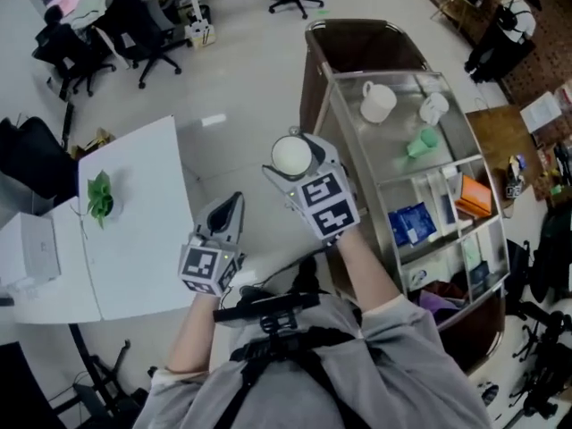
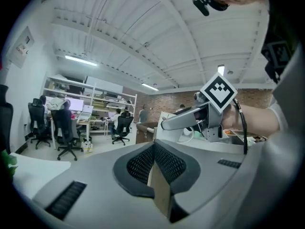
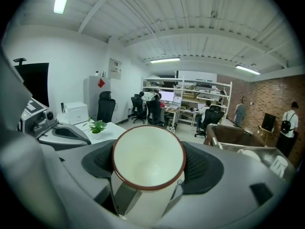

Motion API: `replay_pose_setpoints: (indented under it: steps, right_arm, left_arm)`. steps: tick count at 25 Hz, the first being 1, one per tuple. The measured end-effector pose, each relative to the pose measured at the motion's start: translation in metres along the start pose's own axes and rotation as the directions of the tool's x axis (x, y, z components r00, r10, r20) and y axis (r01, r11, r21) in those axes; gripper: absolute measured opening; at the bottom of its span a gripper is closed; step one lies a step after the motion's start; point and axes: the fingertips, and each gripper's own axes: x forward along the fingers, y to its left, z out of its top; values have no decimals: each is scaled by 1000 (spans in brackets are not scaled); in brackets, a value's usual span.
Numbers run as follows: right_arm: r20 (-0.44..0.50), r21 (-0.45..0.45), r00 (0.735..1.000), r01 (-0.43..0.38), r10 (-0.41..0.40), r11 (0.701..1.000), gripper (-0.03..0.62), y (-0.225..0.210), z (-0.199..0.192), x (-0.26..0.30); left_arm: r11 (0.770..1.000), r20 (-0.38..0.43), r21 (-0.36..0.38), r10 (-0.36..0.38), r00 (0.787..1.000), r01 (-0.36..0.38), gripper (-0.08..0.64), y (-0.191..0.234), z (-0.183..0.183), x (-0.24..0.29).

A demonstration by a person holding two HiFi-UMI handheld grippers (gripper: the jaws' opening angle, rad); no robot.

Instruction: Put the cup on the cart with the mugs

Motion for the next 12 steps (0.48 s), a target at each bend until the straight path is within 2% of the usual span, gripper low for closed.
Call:
replay_pose_setpoints:
  steps: [3,6,12]
  right_arm:
    - [21,25,998,52,-52,998,411,-47,6,-22]
    - [28,44,993,111,-112,993,411,-91,5,-44]
    - [7,71,972,233,-234,970,411,-154,-16,-74]
  left_arm:
    - [997,26,41,-71,997,70,3,-27,23,39]
    - [992,19,50,-121,993,120,3,-56,43,68]
    - [970,36,91,-228,973,224,3,-97,64,109]
